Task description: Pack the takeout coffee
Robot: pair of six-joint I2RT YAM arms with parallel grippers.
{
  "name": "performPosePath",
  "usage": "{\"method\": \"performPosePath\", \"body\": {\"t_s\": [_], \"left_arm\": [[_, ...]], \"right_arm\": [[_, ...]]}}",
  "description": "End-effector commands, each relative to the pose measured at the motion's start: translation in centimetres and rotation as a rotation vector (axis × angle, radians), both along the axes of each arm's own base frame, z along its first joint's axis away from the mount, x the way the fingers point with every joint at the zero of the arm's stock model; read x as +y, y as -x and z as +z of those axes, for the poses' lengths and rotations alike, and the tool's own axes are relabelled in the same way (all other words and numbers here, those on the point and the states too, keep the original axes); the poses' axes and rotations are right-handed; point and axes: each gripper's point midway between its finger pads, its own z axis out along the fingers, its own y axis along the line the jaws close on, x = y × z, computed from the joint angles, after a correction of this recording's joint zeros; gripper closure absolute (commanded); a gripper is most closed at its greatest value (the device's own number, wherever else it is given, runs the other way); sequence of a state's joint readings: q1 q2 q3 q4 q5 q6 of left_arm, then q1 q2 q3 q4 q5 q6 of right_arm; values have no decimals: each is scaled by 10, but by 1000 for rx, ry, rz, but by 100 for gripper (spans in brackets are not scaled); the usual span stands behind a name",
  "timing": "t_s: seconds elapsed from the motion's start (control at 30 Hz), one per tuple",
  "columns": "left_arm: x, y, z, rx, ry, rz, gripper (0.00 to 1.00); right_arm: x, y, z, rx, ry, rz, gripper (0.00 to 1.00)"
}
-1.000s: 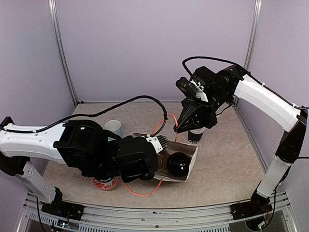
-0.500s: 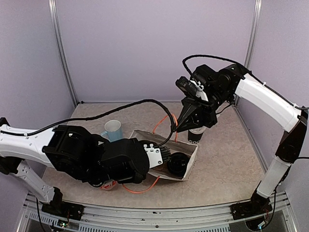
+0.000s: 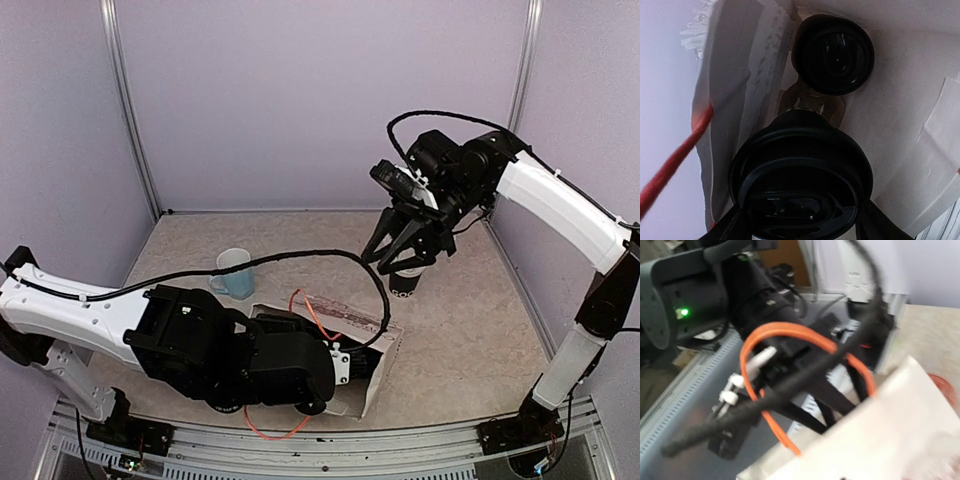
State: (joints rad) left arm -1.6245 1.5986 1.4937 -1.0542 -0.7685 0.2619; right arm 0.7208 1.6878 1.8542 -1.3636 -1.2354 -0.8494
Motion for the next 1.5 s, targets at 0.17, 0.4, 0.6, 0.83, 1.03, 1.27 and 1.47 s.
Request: {"method": "performPosePath", "body": {"t_s": [0.17, 0.4, 0.6, 0.83, 1.03, 1.27, 1.47], "left_arm": [[-9, 9, -7, -53, -83, -59, 44], [-5, 8, -8, -88, -94, -67, 44], [4, 6, -13, -102, -106, -52, 45], [13, 4, -17, -109, -92, -62, 45], [18, 3, -19, -127, -72, -90, 44], [15, 3, -15, -133, -54, -90, 44], [17, 4, -17, -121, -44, -81, 44]], "right_arm": [[-30, -101, -59, -15, 186, -388, 62], [-17, -153, -100, -25, 288, -538, 62], [8, -190, -143, -99, 426, -636, 61], [29, -208, -206, -164, 625, -681, 61], [41, -198, -241, -127, 701, -620, 61], [39, -196, -223, -178, 688, -636, 61], [15, -214, -204, -277, 692, -726, 61]]}}
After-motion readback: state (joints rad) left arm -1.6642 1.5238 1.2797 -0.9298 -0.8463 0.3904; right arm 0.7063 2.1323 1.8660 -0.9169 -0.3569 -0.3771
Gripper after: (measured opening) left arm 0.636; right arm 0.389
